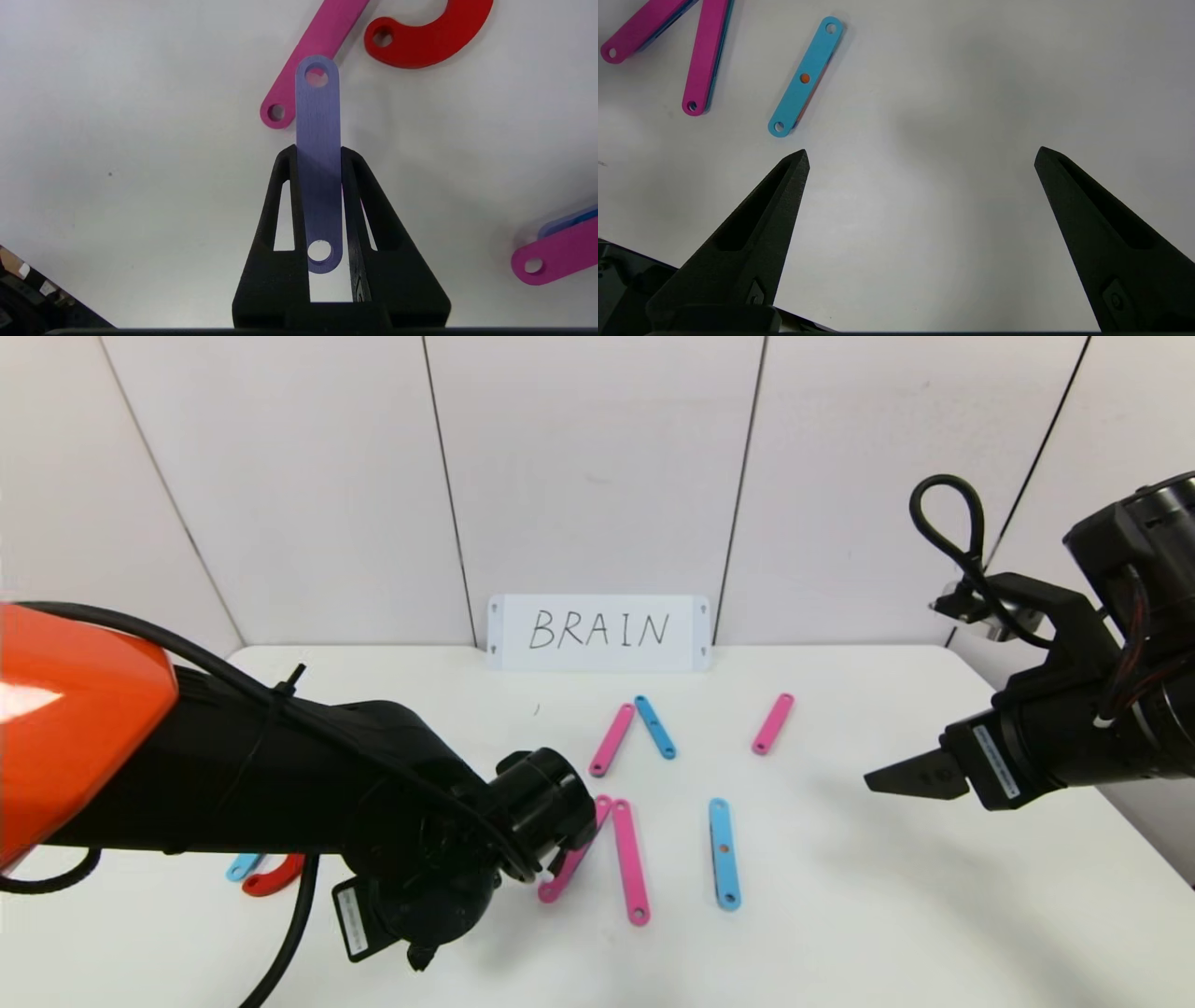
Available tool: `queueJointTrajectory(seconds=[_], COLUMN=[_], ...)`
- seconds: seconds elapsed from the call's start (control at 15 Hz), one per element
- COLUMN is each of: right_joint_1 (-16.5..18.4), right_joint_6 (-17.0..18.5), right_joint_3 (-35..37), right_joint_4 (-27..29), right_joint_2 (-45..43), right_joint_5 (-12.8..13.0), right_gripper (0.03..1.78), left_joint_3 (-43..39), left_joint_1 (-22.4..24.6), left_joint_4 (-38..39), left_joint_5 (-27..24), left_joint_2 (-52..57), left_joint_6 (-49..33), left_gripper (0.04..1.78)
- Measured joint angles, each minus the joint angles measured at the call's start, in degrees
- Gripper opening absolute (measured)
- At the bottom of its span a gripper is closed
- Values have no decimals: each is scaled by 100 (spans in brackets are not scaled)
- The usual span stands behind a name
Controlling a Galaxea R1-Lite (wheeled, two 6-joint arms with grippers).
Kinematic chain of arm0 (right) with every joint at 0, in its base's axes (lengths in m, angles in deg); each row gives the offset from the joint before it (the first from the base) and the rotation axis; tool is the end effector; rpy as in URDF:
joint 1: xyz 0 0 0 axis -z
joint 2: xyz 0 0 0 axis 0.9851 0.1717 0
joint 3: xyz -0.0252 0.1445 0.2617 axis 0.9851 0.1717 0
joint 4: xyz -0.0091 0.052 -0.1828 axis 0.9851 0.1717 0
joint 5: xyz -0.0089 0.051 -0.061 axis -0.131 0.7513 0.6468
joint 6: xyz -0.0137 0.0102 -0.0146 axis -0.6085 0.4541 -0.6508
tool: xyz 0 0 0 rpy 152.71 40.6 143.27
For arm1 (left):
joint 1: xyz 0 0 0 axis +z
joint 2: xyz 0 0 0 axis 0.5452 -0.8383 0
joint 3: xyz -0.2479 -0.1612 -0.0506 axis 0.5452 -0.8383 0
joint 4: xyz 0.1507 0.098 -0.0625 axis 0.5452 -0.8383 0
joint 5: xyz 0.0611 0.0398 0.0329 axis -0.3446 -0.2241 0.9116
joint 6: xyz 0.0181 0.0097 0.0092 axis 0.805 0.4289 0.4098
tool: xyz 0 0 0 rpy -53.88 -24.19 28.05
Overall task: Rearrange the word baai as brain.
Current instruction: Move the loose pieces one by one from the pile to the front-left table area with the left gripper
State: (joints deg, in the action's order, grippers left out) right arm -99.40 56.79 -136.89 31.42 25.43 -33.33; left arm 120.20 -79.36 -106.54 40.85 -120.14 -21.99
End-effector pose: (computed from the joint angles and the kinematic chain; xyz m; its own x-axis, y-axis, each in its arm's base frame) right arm 0.2214 0.0782 0.2383 0.5922 0.2423 -0.7685 -0.3763 0.9265 0.0021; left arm 0.2154 -0.2061 0.1216 0.5036 0.3298 -0.7985 -0.5587 0.8293 -0.0098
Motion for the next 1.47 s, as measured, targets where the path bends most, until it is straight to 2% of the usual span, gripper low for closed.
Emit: queueJointTrajectory(seconds=[0.47,0.73,1.47], right_joint_1=[-4,-2,-30], right_joint_6=[0,0,-2], right_joint_3=[5,5,13], right_joint_4=[0,0,0], right_joint_2=[11,24,57], right_joint_5=[-7,-7,-10], right_gripper=[170,170,170], left_joint_3=[293,378,386], left_joint_1=[-61,-56,93], left_joint_4=[-38,-187,-166], left_joint_5=[-263,-590,-646], left_joint_2=[-127,-151,-377], left_joint_6=[-22,-41,-132], left_gripper=[27,27,27])
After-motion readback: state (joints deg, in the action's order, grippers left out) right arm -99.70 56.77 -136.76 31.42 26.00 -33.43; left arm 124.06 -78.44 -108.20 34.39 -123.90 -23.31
